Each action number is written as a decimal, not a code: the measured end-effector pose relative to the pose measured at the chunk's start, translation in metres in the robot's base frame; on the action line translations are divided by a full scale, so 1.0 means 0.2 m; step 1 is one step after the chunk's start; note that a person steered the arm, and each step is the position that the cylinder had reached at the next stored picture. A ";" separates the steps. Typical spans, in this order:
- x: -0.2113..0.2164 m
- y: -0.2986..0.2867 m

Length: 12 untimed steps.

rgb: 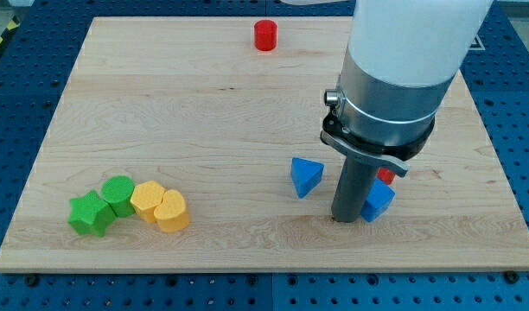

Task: Move the blue triangle to the center of the board

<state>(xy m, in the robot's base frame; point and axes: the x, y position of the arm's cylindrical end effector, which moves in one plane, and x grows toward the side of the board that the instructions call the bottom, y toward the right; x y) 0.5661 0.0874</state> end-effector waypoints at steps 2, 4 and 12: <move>-0.07 -0.14; -0.38 -0.25; -0.59 -0.71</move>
<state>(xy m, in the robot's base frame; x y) 0.4490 -0.0550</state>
